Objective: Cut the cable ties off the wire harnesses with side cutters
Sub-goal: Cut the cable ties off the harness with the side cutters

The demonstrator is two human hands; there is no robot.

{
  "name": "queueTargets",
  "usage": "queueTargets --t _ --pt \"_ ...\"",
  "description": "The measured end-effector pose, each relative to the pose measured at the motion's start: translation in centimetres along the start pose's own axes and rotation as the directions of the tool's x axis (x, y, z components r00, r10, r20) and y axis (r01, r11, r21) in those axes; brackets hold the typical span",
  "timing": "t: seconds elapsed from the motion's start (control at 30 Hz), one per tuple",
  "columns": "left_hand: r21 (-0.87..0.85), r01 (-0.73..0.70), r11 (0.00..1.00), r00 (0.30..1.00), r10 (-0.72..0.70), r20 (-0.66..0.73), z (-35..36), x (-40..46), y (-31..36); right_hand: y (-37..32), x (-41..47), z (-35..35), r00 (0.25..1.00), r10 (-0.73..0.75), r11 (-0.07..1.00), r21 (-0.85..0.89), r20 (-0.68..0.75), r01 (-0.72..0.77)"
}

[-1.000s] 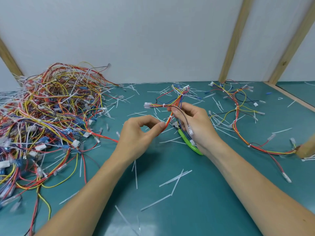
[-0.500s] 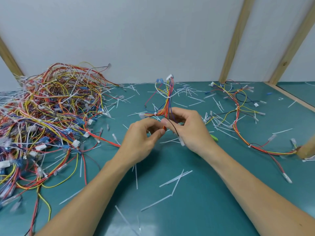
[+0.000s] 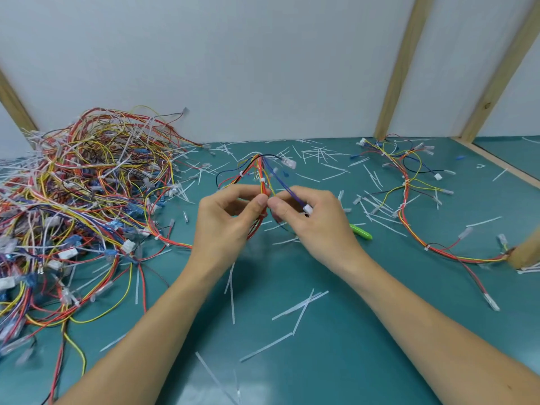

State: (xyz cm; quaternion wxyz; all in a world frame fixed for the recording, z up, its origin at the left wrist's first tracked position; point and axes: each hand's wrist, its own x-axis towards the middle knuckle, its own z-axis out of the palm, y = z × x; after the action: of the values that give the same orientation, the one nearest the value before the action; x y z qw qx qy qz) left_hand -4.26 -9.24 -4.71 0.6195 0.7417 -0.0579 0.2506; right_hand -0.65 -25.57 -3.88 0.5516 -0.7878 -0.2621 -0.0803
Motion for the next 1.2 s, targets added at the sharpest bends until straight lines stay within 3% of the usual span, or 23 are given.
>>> queueTargets --t 0.13,0.27,0.4,0.6,0.7,0.87,1.0,1.07,1.2 --pt "0.008 0.028 1.000 0.996 -0.029 0.086 -0.1 0.1 0.0 0.0 0.2 0.2 0.995 0.086 0.978 0.195 -0.055 -0.074" --pt "0.152 -0.056 0.987 0.986 0.030 0.164 0.4 -0.3 -0.1 0.3 0.5 -0.5 0.989 0.147 0.977 0.155 -0.003 -0.145" --pt "0.156 -0.034 0.987 0.992 0.014 0.129 0.4 -0.4 0.0 0.4 0.5 -0.4 0.972 0.233 0.950 0.219 -0.014 -0.224" --pt "0.307 -0.103 0.946 0.993 0.082 0.080 0.5 -0.7 0.3 -0.5 1.2 -1.2 0.922 0.387 0.759 0.574 -0.019 -0.307" --pt "0.345 -0.074 0.936 0.996 0.056 0.063 0.5 -0.8 0.6 -0.6 1.3 -1.6 0.900 0.435 0.680 0.643 0.031 -0.351" --pt "0.359 -0.118 0.926 0.993 0.118 0.022 0.5 -0.8 0.8 -0.2 1.3 -1.4 0.900 0.436 0.725 0.587 0.016 -0.362" --pt "0.392 -0.163 0.905 0.981 0.190 -0.032 0.3 -0.8 0.9 0.0 1.1 -1.3 0.962 0.241 0.948 0.246 -0.131 -0.204" --pt "0.393 -0.180 0.902 0.975 0.216 -0.048 0.1 -0.7 1.0 0.1 0.9 -0.9 0.978 0.182 0.972 0.171 -0.098 -0.163" --pt "0.398 -0.237 0.886 0.967 0.256 0.005 0.3 -0.9 0.8 0.1 0.4 -0.3 0.971 0.233 0.954 0.184 0.046 -0.237"
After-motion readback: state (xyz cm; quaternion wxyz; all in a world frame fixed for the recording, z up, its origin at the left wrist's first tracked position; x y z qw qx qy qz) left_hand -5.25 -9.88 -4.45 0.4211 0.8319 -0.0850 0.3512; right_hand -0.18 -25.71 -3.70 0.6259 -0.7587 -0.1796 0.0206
